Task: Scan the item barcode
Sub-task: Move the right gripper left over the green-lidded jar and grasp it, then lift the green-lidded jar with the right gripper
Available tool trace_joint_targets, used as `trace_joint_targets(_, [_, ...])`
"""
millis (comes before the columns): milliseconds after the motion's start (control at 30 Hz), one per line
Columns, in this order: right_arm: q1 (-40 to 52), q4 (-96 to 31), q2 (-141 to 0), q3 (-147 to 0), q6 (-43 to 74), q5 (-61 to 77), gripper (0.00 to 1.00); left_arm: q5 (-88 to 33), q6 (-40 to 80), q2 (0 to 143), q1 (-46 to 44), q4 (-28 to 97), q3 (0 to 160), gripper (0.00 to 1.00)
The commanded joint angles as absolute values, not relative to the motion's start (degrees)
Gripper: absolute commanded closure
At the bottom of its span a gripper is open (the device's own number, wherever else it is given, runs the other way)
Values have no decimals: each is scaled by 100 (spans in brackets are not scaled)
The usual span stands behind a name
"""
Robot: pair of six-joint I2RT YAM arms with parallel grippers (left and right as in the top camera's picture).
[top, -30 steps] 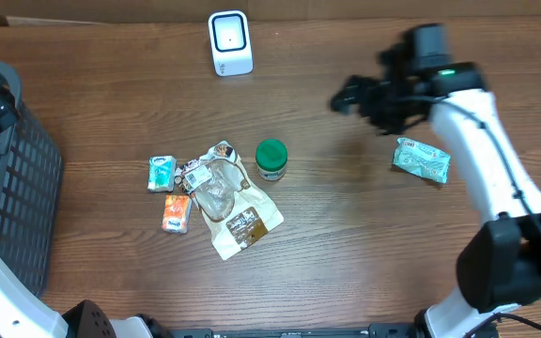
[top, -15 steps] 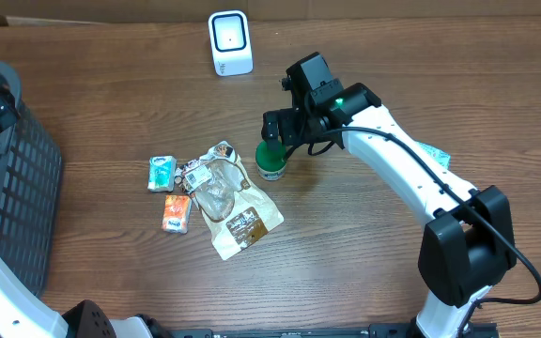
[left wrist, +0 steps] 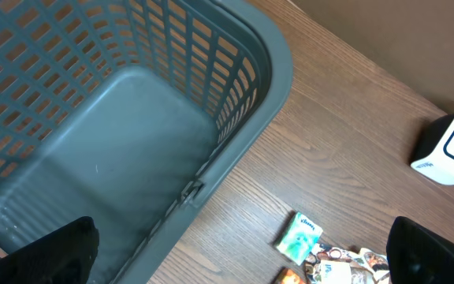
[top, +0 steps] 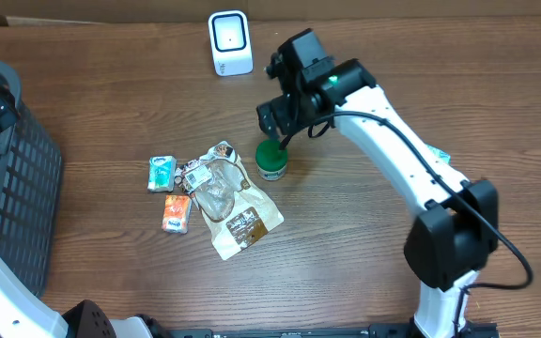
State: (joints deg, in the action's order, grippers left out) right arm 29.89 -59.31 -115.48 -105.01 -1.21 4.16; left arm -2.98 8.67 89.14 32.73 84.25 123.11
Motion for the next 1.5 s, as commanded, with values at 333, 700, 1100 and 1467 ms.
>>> trace_joint_targets(333, [3483,-6080,-12449,-10571,-836,390,0,-298,923,8875,3288,8416,12385,0])
trace_joint_targets(700, [3481,-6051,-12529,-10333,-753,384,11,-298,923,8875,3288,8416,12385,1])
trace_joint_targets(1100, [3465,-5983,-12529,-10324,-753,346,45,-298,923,8875,3288,8416,12385,0])
trace_joint_targets(1467, [3253,-6471,-12403,-10903,-250,1004,74,-298,923,8875,3288,8416,12385,0])
